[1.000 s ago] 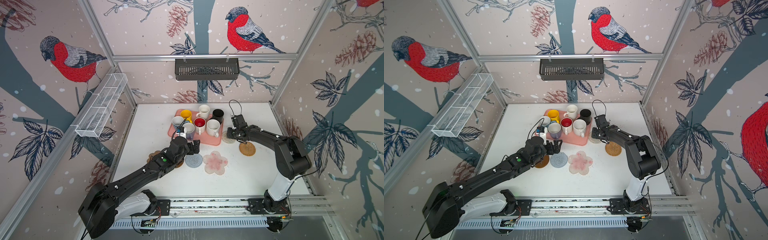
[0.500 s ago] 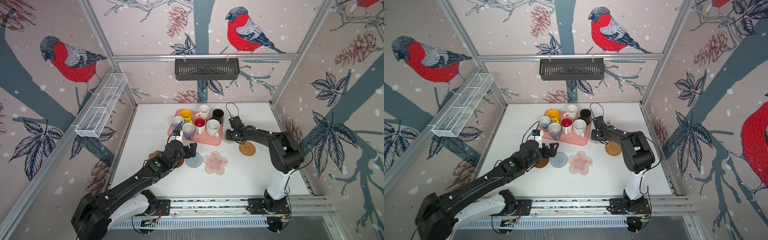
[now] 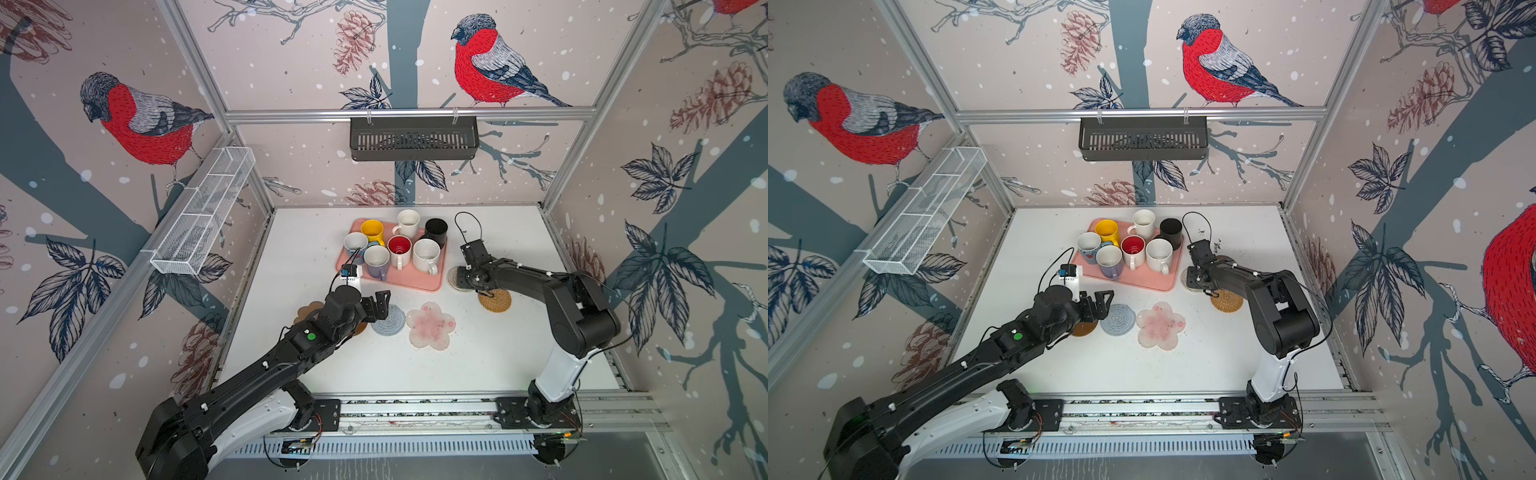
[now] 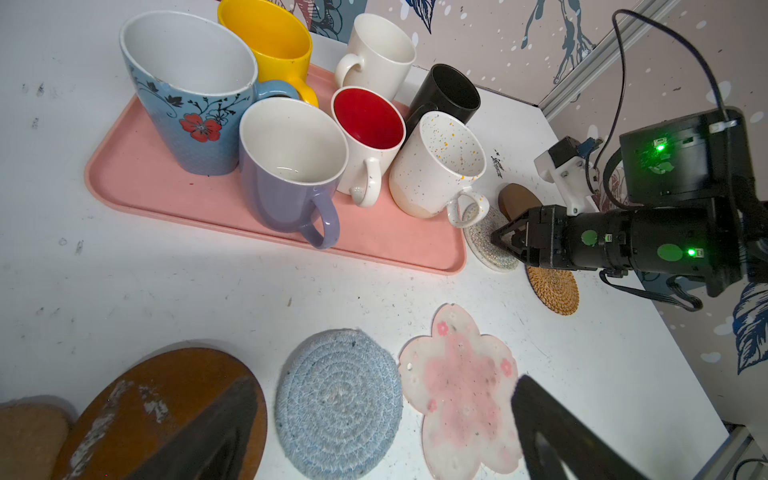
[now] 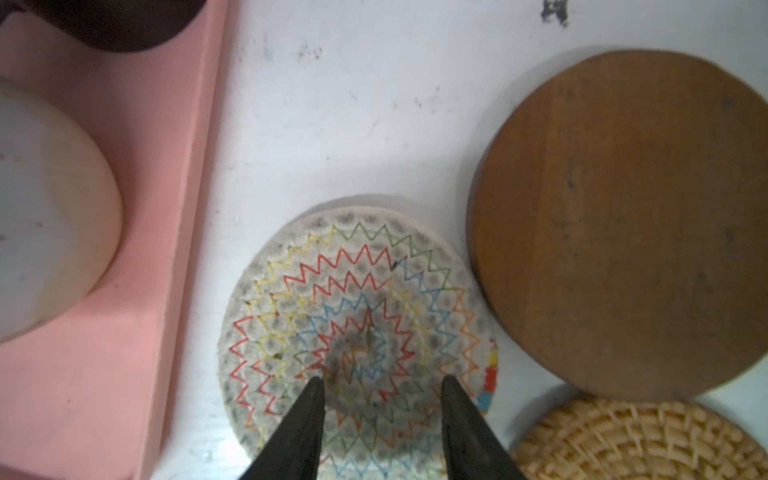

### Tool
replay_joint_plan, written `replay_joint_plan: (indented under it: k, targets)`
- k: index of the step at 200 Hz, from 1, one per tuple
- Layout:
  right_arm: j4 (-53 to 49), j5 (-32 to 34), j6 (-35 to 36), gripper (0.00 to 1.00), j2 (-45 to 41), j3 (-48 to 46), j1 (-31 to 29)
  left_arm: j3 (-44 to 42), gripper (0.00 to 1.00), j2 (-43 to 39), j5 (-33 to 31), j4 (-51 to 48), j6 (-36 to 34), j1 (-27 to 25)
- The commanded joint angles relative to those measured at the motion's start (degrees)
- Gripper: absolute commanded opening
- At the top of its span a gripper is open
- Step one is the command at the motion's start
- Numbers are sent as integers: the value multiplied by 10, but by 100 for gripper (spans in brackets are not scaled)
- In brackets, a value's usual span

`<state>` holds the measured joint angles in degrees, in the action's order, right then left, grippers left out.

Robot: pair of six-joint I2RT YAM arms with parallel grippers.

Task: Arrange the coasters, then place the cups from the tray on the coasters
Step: 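Push the rainbow zigzag coaster with the right gripper away from the tray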

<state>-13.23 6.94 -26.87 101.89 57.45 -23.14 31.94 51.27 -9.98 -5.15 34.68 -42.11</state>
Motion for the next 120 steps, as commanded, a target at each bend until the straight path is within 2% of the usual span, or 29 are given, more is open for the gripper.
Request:
replay_joint_plan:
  k: [1, 120]
  targets:
    - [-26, 16, -9, 47, -16, -17, -4, -8, 96, -10, 8, 4, 5, 1]
    - [-53, 37, -44, 47, -117, -140, -48, -28, 96, -9, 49, 35, 14, 0]
